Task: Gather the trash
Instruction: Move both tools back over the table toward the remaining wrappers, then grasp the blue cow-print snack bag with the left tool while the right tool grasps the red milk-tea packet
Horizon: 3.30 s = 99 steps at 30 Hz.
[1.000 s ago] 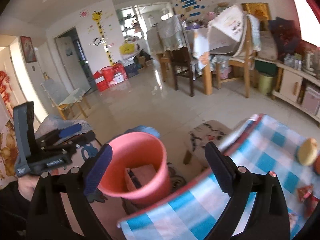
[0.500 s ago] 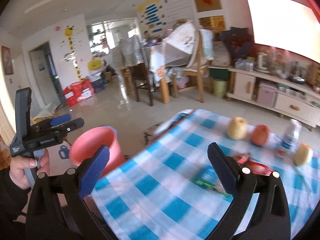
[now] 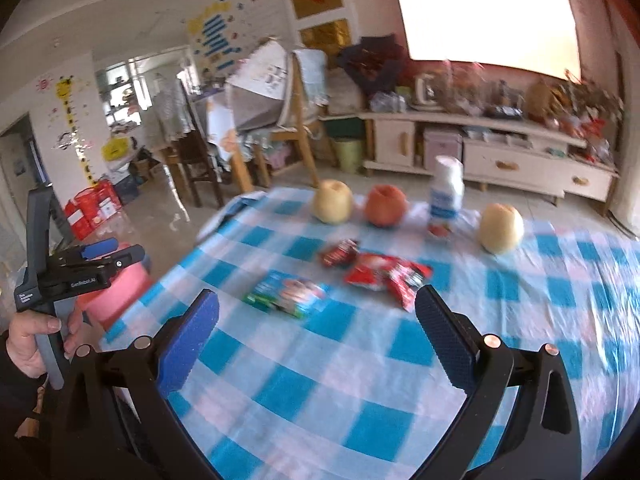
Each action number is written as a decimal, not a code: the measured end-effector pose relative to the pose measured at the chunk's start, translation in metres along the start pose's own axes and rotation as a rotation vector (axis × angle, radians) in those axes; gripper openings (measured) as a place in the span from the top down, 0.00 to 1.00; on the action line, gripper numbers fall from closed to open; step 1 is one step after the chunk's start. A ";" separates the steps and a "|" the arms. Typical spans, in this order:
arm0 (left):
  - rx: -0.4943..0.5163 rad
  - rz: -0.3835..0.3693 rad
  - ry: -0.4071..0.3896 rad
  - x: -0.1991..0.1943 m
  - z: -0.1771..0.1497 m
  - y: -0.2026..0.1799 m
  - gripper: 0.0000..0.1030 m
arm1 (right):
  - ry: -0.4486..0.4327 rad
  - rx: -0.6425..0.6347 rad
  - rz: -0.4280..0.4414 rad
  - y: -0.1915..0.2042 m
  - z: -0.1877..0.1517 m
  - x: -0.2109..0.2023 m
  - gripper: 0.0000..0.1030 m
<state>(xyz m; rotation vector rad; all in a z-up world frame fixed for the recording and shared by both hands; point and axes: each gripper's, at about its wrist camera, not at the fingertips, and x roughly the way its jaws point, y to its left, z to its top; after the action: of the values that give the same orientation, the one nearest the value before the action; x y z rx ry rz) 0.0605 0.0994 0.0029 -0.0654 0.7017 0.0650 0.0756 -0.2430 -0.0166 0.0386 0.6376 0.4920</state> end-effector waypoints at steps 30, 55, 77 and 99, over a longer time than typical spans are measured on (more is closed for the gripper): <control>0.196 -0.038 0.234 0.177 -0.009 -0.137 0.09 | 0.171 -0.024 -0.013 -0.077 -0.018 0.103 0.04; 0.148 -0.065 0.195 0.160 0.004 -0.116 0.47 | 0.345 -0.387 0.116 -0.066 0.021 0.233 0.04; 0.074 -0.121 0.153 0.140 0.016 -0.094 0.65 | 0.287 -0.306 0.160 -0.058 0.011 0.173 0.51; 0.025 -0.124 0.112 0.132 0.027 -0.068 0.77 | 0.244 -0.246 0.162 -0.051 0.015 0.171 0.70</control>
<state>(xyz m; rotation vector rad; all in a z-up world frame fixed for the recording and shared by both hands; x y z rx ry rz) 0.1836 0.0390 -0.0595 -0.0892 0.8090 -0.0668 0.2248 -0.2094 -0.1099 -0.2072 0.8124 0.7365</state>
